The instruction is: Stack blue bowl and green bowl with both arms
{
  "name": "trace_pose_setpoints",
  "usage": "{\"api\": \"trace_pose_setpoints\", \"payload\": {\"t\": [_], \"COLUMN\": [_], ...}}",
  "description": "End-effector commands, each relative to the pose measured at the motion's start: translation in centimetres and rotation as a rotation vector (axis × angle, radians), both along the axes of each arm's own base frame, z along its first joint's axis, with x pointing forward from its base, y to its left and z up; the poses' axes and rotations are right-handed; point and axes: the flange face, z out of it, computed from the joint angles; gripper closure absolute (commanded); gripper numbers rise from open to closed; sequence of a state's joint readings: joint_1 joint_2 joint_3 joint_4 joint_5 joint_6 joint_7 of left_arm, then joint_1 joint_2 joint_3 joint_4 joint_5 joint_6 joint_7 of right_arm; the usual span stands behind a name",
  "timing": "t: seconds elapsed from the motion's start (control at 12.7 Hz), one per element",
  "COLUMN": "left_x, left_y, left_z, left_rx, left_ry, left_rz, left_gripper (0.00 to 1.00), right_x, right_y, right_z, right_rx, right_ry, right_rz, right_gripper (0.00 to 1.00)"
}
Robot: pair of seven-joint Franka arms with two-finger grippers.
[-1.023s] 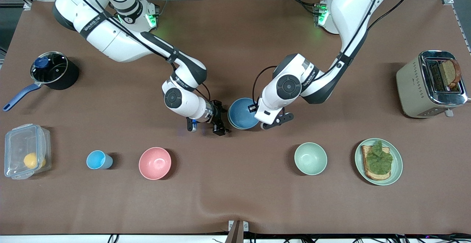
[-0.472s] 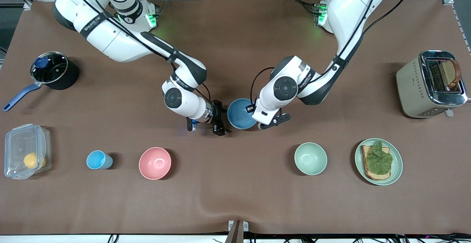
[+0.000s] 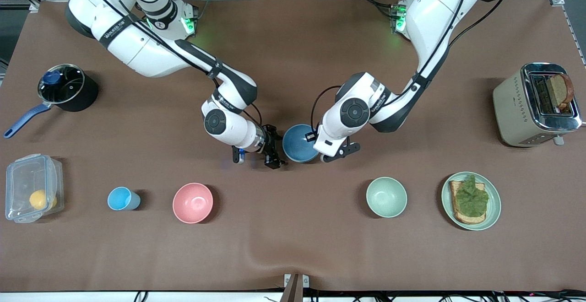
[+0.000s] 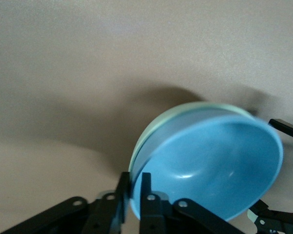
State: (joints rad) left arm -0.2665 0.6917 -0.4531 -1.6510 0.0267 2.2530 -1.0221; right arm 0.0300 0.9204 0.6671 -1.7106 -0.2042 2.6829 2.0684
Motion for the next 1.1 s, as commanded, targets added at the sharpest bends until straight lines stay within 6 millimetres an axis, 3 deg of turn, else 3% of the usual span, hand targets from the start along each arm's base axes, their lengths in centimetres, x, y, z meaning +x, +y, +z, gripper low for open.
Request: {"api": "trace_pose_setpoints", "payload": {"t": [0.0,0.24,0.47,0.71,0.87,1.02], "left_x": [0.3,0.8,1.6,3.9,4.1,4.5], "left_y": [-0.4,0.0,1.1,6.5,9.5,13.7], "left_z": [0.1,1.8,7.0,14.8,19.8,24.4], "left_rx": [0.009,0.006,0.008,0.059,0.114,0.146], "left_ry": [-0.022,-0.045,-0.098,-0.181,-0.240,-0.272], "left_rz": [0.013,0.031,0.065,0.106,0.117,0.173], "left_gripper": [0.00,0.00,0.00,0.00,0.00,0.00], "right_x": [0.2,0.4,1.0,2.9,3.6,4.1], "right_y": [0.2,-0.3,-2.2,-5.0,-6.4,-8.0], "right_z": [0.2,0.4,1.3,5.3,6.8,8.3], "right_rx": [0.012,0.004,-0.066,-0.138,-0.173,-0.198], "right_ry": [0.000,0.004,0.074,0.221,0.286,0.336], "right_rz": [-0.049,-0.049,-0.026,0.020,0.061,0.118], "right_gripper": [0.00,0.00,0.00,0.00,0.00,0.00]}}
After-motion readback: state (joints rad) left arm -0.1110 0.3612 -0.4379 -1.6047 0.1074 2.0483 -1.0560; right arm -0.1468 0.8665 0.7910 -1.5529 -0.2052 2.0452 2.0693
